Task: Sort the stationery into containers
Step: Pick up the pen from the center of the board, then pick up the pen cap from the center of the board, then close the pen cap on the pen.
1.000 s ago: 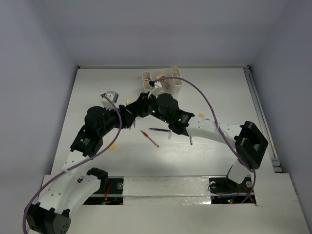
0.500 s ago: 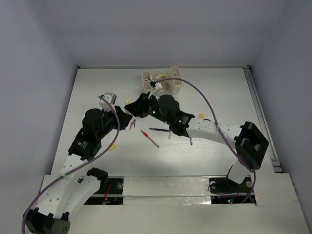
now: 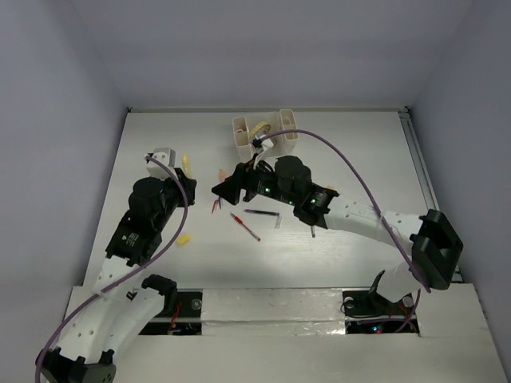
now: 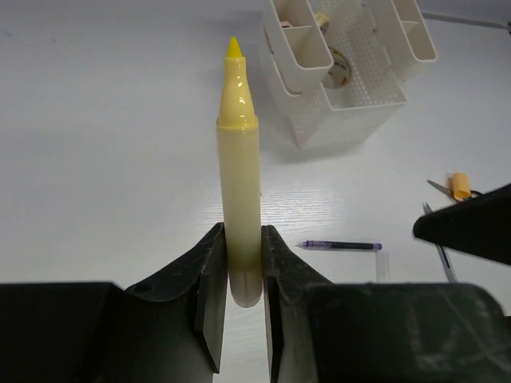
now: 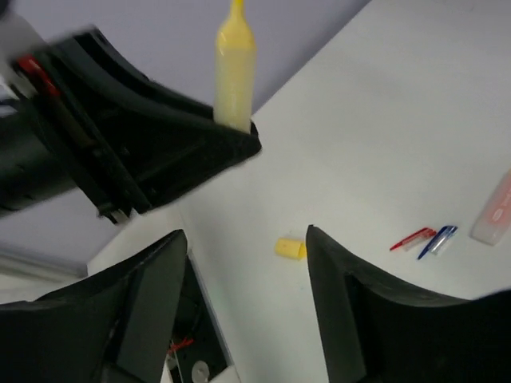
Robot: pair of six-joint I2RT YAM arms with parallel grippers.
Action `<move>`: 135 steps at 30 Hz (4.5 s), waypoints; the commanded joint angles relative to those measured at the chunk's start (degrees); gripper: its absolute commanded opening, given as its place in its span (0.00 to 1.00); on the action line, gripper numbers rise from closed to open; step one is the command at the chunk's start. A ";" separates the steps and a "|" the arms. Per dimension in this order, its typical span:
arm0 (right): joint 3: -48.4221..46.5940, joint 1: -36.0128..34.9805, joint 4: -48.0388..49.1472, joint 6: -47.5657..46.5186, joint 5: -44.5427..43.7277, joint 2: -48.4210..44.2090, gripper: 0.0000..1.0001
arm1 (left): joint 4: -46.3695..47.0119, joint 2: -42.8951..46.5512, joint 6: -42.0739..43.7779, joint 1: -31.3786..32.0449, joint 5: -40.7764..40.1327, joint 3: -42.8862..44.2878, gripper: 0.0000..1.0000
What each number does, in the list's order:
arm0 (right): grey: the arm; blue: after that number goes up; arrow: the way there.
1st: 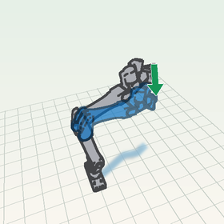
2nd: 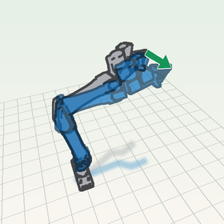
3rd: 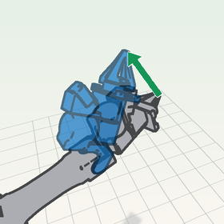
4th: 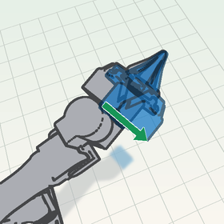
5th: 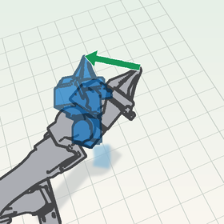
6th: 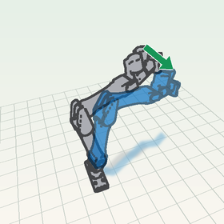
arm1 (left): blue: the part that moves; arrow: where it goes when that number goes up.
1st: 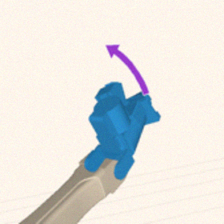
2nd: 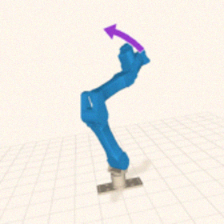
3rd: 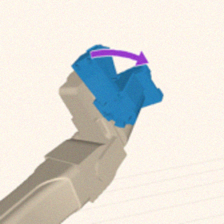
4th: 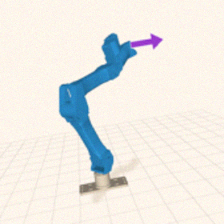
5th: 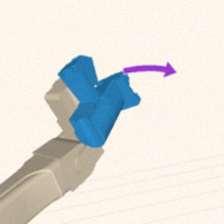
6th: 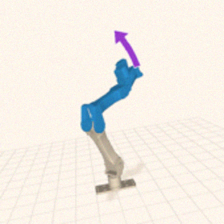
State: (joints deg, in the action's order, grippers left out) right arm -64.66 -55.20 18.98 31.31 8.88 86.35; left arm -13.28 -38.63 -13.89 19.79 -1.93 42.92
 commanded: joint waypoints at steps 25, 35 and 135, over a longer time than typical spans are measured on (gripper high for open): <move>-41.50 -11.16 -34.63 -50.29 11.77 42.84 0.81 | 8.79 5.93 -0.87 -3.09 6.49 11.05 0.00; -66.98 -11.16 -53.07 -61.27 11.94 57.52 0.82 | 7.39 6.73 0.27 -3.09 6.24 12.89 0.00; -19.80 -1.49 -9.49 3.49 -26.29 11.12 0.00 | 24.70 8.13 -16.17 14.75 4.75 -19.89 0.00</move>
State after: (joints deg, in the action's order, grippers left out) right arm -81.71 -56.99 9.08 33.45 -18.81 97.23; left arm 7.94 -30.28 -30.87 34.20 3.46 21.96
